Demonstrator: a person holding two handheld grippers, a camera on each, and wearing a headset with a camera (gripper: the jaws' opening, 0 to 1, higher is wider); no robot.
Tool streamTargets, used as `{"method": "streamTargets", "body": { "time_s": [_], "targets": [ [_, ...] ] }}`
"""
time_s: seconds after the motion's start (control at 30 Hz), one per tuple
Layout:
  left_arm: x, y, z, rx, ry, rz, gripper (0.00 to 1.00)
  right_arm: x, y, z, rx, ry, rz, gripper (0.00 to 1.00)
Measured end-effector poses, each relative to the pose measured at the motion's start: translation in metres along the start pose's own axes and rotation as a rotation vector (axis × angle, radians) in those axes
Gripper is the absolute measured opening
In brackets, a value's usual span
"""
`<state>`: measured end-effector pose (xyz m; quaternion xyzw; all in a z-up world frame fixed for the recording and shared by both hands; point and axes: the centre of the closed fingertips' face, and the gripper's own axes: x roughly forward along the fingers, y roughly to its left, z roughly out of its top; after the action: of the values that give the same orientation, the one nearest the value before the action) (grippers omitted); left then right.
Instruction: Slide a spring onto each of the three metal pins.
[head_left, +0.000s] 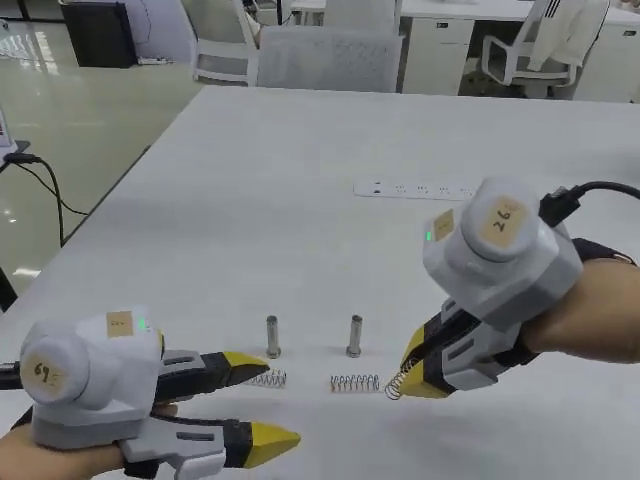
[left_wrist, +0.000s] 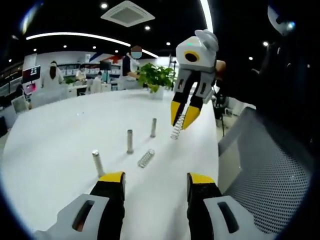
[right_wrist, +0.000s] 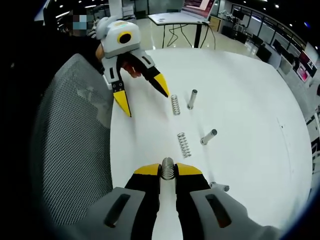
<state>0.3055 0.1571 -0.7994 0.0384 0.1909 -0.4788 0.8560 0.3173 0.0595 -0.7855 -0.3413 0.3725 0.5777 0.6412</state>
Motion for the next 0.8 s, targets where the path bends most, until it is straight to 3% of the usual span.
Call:
{"method": "streamTargets", "body": {
  "time_s": [0.37,0.8],
  "targets": [
    [0.002,-0.001,-0.002,-0.015,-0.010,0.015,0.48,-0.017,-0.017,-0.010,0.012,0.023,-0.033,0.08],
    [0.004,-0.003,-0.007,-0.010,0.008,0.015,0.52,-0.044,-0.052,-0.022,0.039,0.057,-0.118,0.08]
  ]
}}
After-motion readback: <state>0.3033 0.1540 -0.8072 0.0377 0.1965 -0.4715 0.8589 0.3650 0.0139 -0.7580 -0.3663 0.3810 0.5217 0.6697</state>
